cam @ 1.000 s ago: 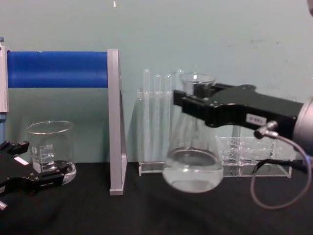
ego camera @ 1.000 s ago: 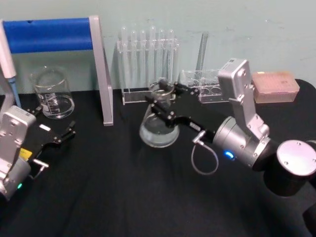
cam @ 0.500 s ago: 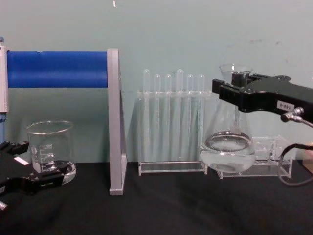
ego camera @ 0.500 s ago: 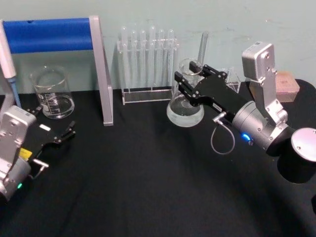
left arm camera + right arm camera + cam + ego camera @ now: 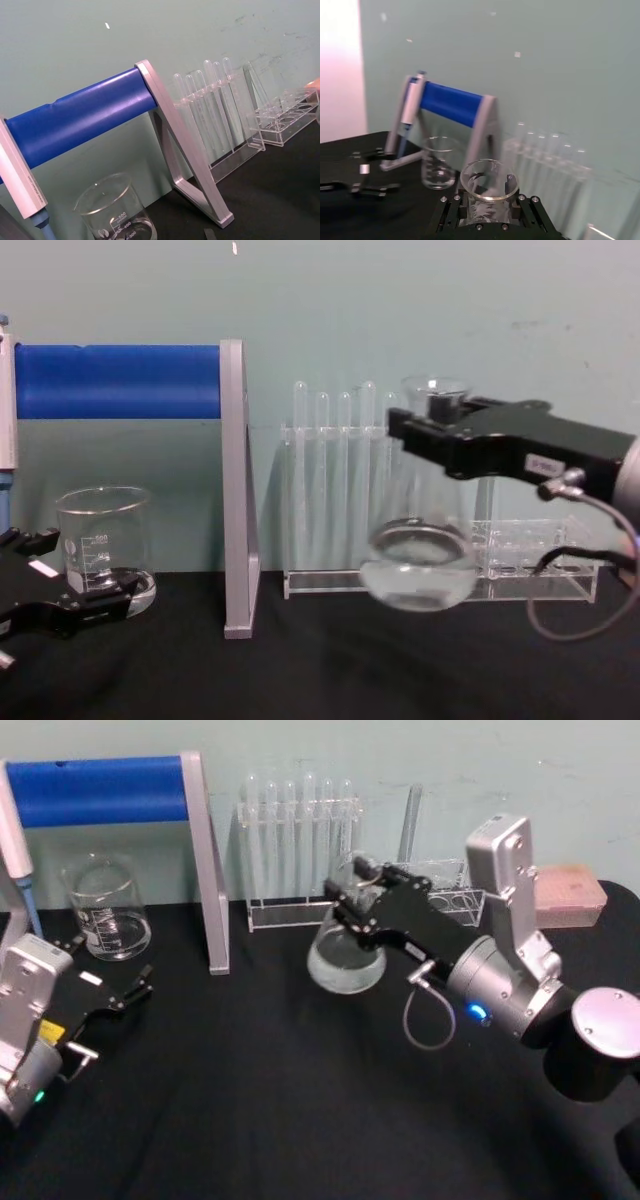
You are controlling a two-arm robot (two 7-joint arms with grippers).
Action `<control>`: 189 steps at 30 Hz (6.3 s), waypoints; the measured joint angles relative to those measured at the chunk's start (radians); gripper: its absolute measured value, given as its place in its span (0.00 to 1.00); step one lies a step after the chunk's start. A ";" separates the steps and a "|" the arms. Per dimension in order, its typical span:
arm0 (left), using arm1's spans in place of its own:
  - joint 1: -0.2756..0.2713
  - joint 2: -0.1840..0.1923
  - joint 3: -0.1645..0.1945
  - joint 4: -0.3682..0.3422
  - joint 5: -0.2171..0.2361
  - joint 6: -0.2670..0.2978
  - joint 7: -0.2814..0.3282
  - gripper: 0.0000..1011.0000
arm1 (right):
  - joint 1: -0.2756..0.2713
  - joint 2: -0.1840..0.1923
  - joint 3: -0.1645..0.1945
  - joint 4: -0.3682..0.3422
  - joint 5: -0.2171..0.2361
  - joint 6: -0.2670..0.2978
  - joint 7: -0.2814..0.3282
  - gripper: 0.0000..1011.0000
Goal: Grasp the erlenmeyer flask with one hand, shake it three times, then place it back.
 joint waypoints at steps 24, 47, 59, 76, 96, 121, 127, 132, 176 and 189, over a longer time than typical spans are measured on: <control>0.000 0.000 0.000 0.000 0.000 0.000 0.000 0.99 | -0.072 0.057 -0.163 -0.150 0.073 0.023 0.142 0.45; 0.000 0.000 0.000 0.000 0.000 0.000 0.000 0.99 | -0.023 0.055 -0.119 -0.084 0.085 0.007 0.058 0.45; 0.000 0.000 0.000 0.000 0.000 0.000 0.000 0.99 | 0.025 0.044 -0.017 0.011 0.041 -0.018 -0.020 0.45; 0.000 0.000 0.000 0.000 0.000 0.000 0.000 0.99 | 0.040 0.017 0.063 0.063 0.008 -0.021 -0.050 0.45; 0.000 0.000 0.000 0.000 0.000 0.000 0.000 0.99 | -0.026 0.006 -0.053 -0.055 0.040 0.015 0.059 0.45; 0.000 0.000 0.000 0.000 0.000 0.000 0.000 0.99 | -0.057 0.067 -0.176 -0.133 0.064 0.012 0.127 0.45; 0.000 0.000 0.000 0.000 0.000 0.000 0.000 0.99 | -0.036 0.057 -0.148 -0.100 0.063 0.006 0.089 0.45; 0.000 0.000 0.000 0.000 0.000 0.000 0.000 0.99 | -0.011 0.048 -0.110 -0.060 0.055 -0.001 0.053 0.45; 0.000 0.000 0.000 0.000 0.000 0.000 0.000 0.99 | 0.019 -0.019 0.027 0.034 0.010 0.001 0.003 0.45; 0.000 0.000 0.000 0.000 0.000 0.000 0.000 0.99 | -0.009 -0.004 -0.029 -0.022 0.041 0.015 0.039 0.45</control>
